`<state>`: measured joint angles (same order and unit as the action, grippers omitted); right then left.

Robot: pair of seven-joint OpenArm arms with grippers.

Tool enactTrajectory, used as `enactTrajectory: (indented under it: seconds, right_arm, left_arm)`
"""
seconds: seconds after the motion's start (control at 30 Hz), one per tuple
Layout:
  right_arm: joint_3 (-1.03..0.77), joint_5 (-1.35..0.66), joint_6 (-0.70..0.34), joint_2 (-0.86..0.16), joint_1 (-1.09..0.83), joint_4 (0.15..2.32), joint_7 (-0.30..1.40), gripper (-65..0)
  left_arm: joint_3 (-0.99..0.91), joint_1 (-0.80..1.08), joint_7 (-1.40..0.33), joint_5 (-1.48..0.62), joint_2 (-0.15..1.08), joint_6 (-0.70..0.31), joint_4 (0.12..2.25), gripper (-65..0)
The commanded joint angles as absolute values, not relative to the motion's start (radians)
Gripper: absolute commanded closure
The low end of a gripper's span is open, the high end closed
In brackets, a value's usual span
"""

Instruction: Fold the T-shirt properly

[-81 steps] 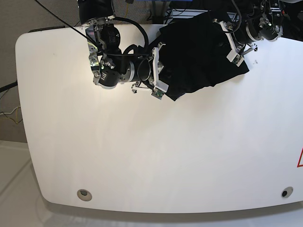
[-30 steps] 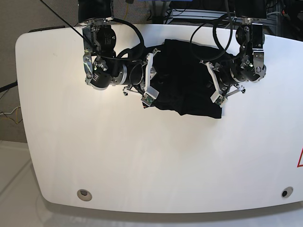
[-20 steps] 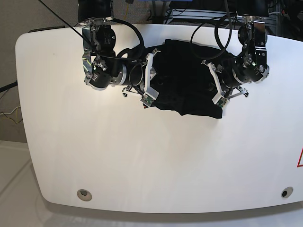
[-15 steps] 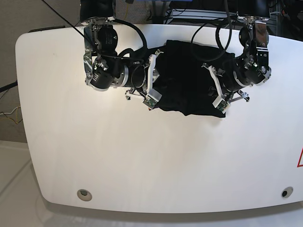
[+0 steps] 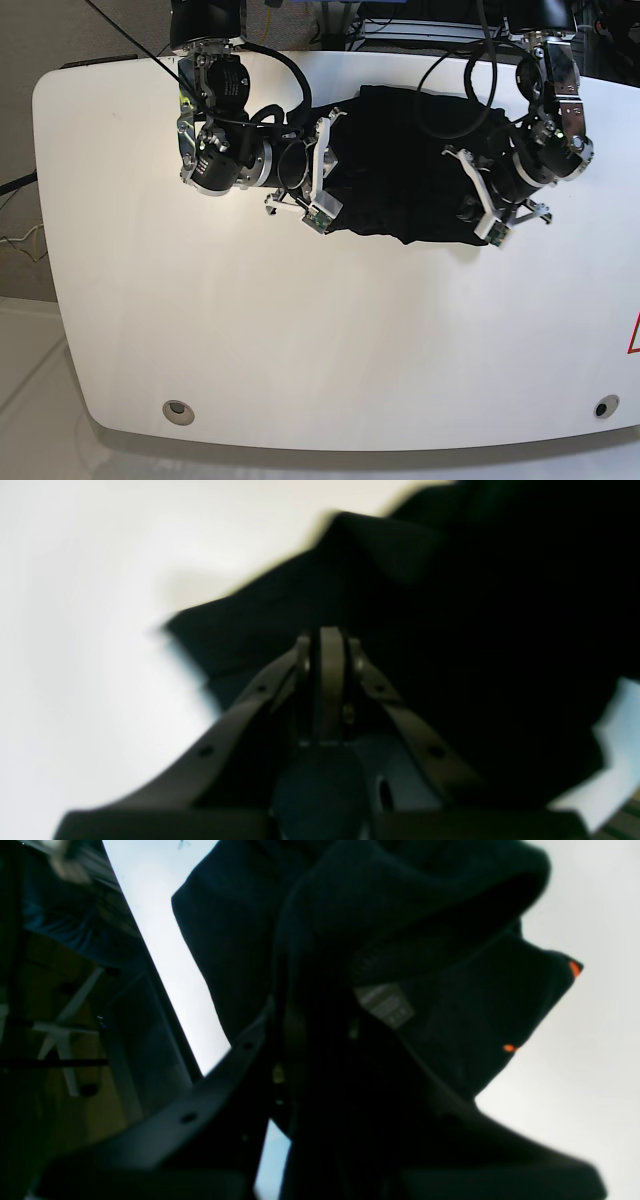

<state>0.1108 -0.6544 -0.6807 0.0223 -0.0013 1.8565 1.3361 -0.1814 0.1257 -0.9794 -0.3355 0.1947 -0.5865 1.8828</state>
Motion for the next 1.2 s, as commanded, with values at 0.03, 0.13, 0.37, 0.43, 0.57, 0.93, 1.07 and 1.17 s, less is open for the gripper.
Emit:
enactTrajectory:
  seconds: [0.03,0.13,0.37,0.43,0.57,0.93,1.07,1.17]
  right_arm:
    - [0.113,-0.682,-0.685,0.042,0.022,1.879,1.311,0.0]
    - [0.113,-0.682,-0.687,0.056,0.024,1.879,1.311,0.0]
    - [0.116,-0.682,-0.690,0.084,0.042,1.900,1.311,0.0]
    - [0.116,-0.682,-0.690,0.085,0.045,1.911,1.311,0.0]
    - [0.117,-0.684,-0.691,0.091,0.047,1.928,1.311,0.0]
    - [0.119,-0.746,-0.691,0.122,0.074,1.934,1.311,0.0]
    - [0.119,-0.791,-0.688,0.122,0.079,1.933,1.313,0.0]
    - [0.120,-0.792,-0.688,0.131,0.079,1.931,1.313,0.0]
  left_arm:
    - [-0.236,0.117,-0.966,-0.343,0.214,-0.587,1.928,0.0]
    - [-0.272,0.116,-0.966,-0.352,0.237,-0.587,1.933,0.0]
    - [-0.346,0.117,-0.967,-0.429,0.285,-0.587,1.934,0.0]
    - [-0.367,0.117,-0.980,-0.446,0.297,-0.587,1.934,0.0]
    - [-0.406,0.117,-1.006,-0.452,0.306,-0.587,1.933,0.0]
    - [-0.441,0.157,-1.006,-0.452,0.306,-0.587,1.929,0.0]
    - [-0.441,0.185,-1.004,-0.453,0.306,-0.587,1.929,0.0]
    - [-0.443,0.199,-1.004,-0.455,0.306,-0.587,1.929,0.0]
